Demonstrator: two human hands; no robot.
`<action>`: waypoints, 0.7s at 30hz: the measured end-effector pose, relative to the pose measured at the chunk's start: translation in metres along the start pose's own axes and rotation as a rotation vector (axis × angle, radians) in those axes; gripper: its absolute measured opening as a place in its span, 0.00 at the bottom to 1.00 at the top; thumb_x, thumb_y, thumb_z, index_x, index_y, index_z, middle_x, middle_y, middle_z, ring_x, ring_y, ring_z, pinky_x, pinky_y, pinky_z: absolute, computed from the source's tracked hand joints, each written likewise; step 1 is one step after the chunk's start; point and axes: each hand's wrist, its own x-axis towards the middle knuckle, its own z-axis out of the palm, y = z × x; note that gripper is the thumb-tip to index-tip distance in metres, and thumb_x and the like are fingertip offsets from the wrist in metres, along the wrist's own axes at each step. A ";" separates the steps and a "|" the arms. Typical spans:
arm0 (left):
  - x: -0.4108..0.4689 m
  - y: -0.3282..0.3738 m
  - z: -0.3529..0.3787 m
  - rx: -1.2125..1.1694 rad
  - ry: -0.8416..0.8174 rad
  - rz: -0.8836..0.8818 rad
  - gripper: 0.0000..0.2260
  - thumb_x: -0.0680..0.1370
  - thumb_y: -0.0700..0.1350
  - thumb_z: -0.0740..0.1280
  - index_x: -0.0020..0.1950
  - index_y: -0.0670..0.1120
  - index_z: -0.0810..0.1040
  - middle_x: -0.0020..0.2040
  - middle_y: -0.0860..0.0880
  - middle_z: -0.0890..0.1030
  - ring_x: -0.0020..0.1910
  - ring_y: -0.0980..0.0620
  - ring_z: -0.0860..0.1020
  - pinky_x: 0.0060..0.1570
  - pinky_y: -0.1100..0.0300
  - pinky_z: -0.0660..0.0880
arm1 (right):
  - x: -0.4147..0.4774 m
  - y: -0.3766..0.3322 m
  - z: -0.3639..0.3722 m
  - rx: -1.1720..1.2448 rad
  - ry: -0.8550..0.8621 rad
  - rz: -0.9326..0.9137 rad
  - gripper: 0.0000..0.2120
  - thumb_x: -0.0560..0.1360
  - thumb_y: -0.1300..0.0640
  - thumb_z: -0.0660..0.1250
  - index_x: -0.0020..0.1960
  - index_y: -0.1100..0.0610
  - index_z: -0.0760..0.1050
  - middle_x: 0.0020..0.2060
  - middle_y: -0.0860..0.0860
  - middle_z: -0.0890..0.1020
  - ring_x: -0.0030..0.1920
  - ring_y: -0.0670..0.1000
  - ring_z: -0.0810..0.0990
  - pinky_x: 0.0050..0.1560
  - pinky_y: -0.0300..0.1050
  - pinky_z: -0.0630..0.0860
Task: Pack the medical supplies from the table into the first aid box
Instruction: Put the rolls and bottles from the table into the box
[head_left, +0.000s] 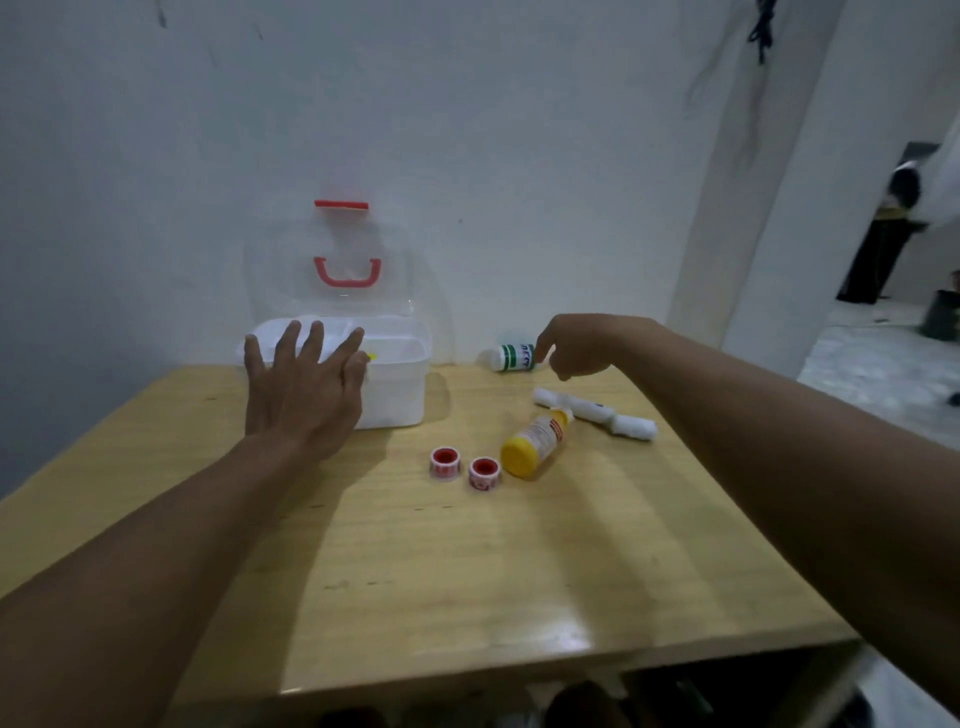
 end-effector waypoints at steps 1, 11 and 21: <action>0.000 0.000 0.000 -0.005 0.005 -0.002 0.24 0.82 0.59 0.40 0.77 0.60 0.59 0.78 0.45 0.61 0.78 0.44 0.53 0.73 0.36 0.42 | -0.002 0.006 0.002 -0.042 -0.050 0.013 0.23 0.76 0.65 0.67 0.70 0.56 0.74 0.64 0.57 0.79 0.62 0.58 0.79 0.47 0.44 0.75; 0.001 -0.002 0.003 0.022 0.016 -0.004 0.25 0.82 0.60 0.39 0.76 0.60 0.61 0.76 0.45 0.65 0.77 0.43 0.58 0.72 0.37 0.42 | -0.005 0.048 0.034 -0.176 -0.294 0.086 0.53 0.72 0.70 0.71 0.80 0.41 0.42 0.75 0.57 0.67 0.64 0.61 0.77 0.49 0.50 0.79; 0.002 -0.002 0.001 0.037 0.005 -0.010 0.27 0.81 0.60 0.38 0.76 0.59 0.63 0.76 0.44 0.66 0.76 0.43 0.59 0.72 0.36 0.43 | 0.013 0.057 0.036 0.070 -0.177 0.094 0.43 0.67 0.64 0.79 0.77 0.53 0.64 0.65 0.57 0.76 0.48 0.56 0.85 0.49 0.49 0.84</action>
